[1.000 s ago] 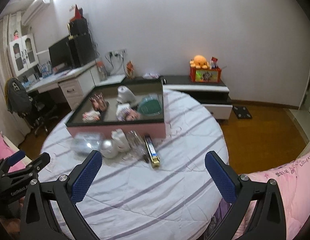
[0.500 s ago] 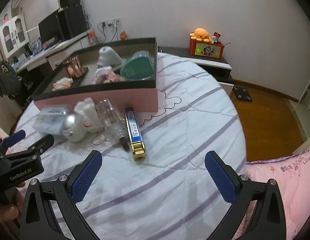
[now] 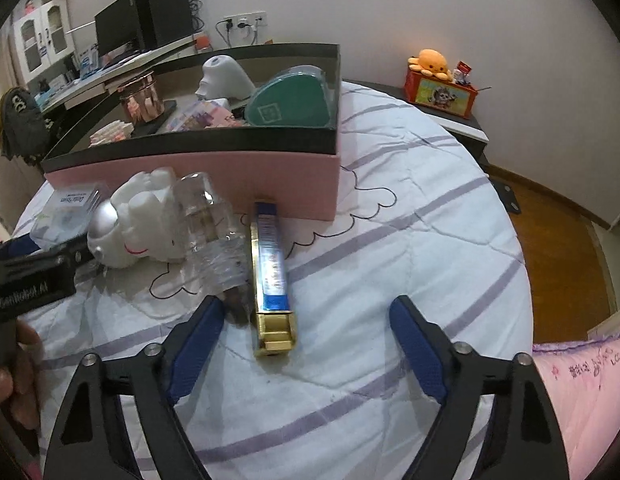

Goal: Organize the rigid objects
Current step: 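Grasp the clear Dental Flossers box with the left tool while the right tool grasps the blue-gold tube, then carry the flosser box and blue tube into the box and release both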

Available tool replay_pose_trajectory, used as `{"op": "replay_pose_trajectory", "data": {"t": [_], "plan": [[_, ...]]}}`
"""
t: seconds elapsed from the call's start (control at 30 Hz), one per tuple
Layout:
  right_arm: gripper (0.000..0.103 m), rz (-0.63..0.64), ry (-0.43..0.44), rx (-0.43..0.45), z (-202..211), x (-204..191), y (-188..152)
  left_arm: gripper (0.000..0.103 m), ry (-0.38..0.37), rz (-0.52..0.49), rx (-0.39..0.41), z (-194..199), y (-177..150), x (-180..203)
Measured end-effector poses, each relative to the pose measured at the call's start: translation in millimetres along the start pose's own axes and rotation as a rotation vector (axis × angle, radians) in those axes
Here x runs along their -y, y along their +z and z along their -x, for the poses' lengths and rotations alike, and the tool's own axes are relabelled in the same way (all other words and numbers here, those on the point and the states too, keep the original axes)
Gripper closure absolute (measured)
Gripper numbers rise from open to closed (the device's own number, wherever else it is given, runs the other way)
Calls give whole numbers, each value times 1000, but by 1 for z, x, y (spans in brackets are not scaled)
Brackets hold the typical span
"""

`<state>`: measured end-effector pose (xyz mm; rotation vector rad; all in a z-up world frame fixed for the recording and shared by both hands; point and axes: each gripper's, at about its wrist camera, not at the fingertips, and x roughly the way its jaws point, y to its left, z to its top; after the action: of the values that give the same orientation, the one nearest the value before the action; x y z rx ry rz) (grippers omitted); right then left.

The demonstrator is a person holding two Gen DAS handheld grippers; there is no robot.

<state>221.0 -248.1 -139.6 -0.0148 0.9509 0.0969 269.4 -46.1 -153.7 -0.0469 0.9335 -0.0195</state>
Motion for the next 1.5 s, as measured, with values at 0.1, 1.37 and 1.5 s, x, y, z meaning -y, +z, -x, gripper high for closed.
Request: {"op": "replay_pose_trajectory", "data": {"t": [0.1,1.37,1.5], "plan": [[27,-11,46,-2,7,4,3,9,0,-13,3,1,0,1],[88,-15,148,183,94,-12,11,10,-28,-41,163,103,-14,-18],[88,17,185,236,115,-27,29,10,-26,-41,202,122,3,-26]]}}
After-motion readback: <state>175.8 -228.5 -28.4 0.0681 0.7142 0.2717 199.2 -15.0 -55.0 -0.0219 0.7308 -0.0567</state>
